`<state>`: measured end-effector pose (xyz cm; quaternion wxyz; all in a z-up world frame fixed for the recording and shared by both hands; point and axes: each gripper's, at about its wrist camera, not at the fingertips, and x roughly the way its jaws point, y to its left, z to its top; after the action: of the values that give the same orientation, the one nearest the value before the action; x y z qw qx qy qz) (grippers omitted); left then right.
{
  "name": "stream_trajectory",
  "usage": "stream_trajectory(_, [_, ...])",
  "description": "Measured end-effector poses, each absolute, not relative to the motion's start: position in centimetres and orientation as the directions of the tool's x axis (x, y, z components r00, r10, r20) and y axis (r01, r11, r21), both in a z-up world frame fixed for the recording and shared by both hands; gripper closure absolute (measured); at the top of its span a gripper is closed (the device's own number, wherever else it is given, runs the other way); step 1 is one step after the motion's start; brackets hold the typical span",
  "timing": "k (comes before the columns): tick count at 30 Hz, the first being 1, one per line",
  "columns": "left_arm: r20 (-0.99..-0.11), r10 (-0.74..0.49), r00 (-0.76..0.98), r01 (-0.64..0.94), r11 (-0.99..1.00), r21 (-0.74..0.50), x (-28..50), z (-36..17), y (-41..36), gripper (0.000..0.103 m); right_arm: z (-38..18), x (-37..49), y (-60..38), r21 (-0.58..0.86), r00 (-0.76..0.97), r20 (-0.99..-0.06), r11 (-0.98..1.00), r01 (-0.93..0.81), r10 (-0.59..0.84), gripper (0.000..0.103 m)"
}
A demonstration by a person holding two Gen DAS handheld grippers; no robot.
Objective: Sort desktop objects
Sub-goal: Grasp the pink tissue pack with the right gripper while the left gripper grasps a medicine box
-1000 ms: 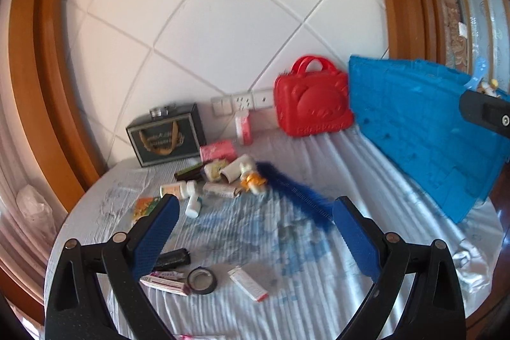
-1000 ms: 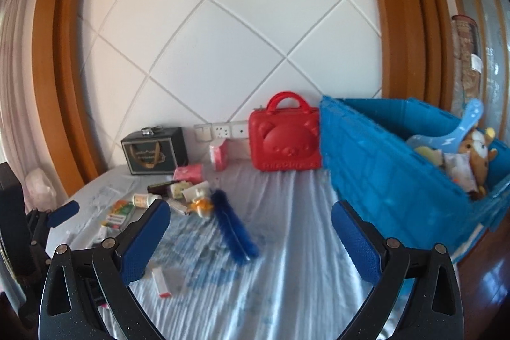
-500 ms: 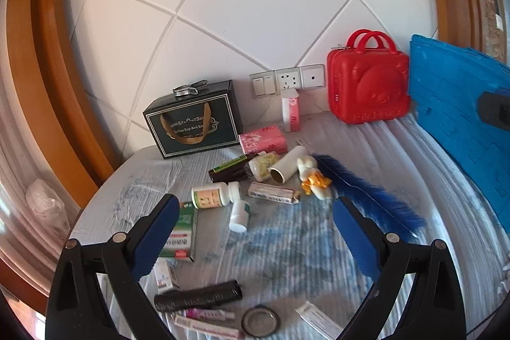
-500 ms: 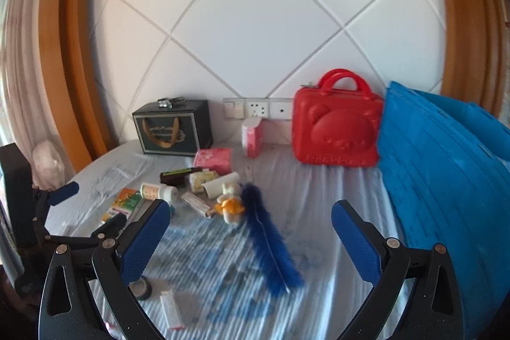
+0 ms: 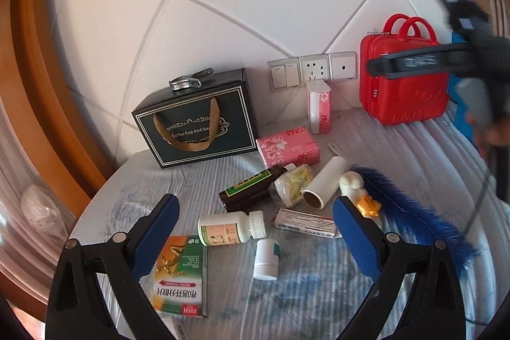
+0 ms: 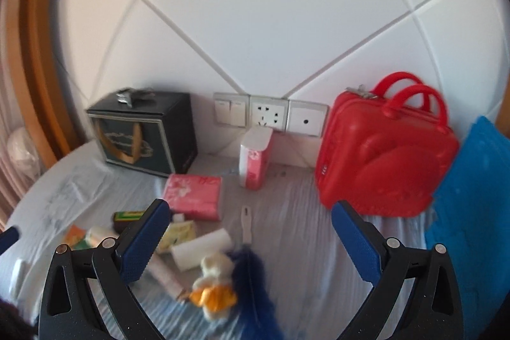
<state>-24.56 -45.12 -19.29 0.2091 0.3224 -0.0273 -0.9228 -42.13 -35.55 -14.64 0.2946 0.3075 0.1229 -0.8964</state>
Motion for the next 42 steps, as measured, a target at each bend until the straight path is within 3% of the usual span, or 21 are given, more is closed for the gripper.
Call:
stream_trajectory(6, [-0.639,-0.296,-0.71,0.238,-0.955,0.178,-25.6,-23.3,-48.1,0.005,-19.7,-50.1,-40.8,0.009,-0.565,-0.701,-0.798,0.603,-0.435,0.0])
stream_trajectory(11, [-0.725,-0.032,-0.688,-0.138,-0.975,0.174,-28.9,-26.4,-48.1,0.005,-22.5,-52.4,-43.0,0.018,-0.537,-0.72,-0.785,0.619,-0.439,0.0])
stream_trajectory(14, [-0.777,0.05,-0.628,-0.337,-0.917,0.213,-31.2,-29.1,-47.1,0.006,-23.5,-53.1,-43.4,0.018,-0.52,-0.734,-0.778,0.628,-0.437,0.0])
stream_trajectory(17, [-0.825,0.147,-0.546,-0.501,-0.846,0.181,-33.0,-31.3,-46.2,0.016,-23.7,-53.6,-43.2,0.025,-0.516,-0.735,-0.779,0.626,-0.439,0.0])
stream_trajectory(20, [-0.853,0.203,-0.48,-0.614,-0.772,0.162,-34.3,-32.3,-45.6,0.017,-23.6,-53.8,-42.2,0.042,-0.518,-0.728,-0.783,0.62,-0.449,0.0])
stream_trajectory(28, [-0.92,0.243,-0.307,-0.752,-0.655,0.078,-38.0,-35.3,-45.3,0.019,-25.5,-55.6,-41.5,0.013,-0.517,-0.753,-0.794,0.607,-0.407,0.0])
stream_trajectory(29, [-0.914,0.271,-0.301,-0.753,-0.656,0.053,-38.2,-35.3,-45.6,0.023,-25.9,-56.1,-41.5,0.017,-0.513,-0.758,-0.8,0.6,-0.402,0.0])
stream_trajectory(34, [-0.904,0.286,-0.318,-0.675,-0.737,0.004,-39.6,-35.0,-47.0,0.024,-26.7,-57.9,-43.0,0.044,-0.507,-0.76,-0.811,0.583,-0.406,0.0])
stream_trajectory(39, [-0.893,0.263,-0.364,-0.586,-0.81,0.001,-38.2,-34.7,-46.5,0.048,-27.9,-60.1,-46.1,-0.047,-0.587,-0.749,-0.86,0.509,-0.307,0.0])
stream_trajectory(42, [-0.896,0.248,-0.368,-0.553,-0.833,-0.004,-37.6,-34.6,-46.1,0.054,-28.6,-62.3,-47.8,-0.038,-0.613,-0.742,-0.896,0.442,-0.271,0.0])
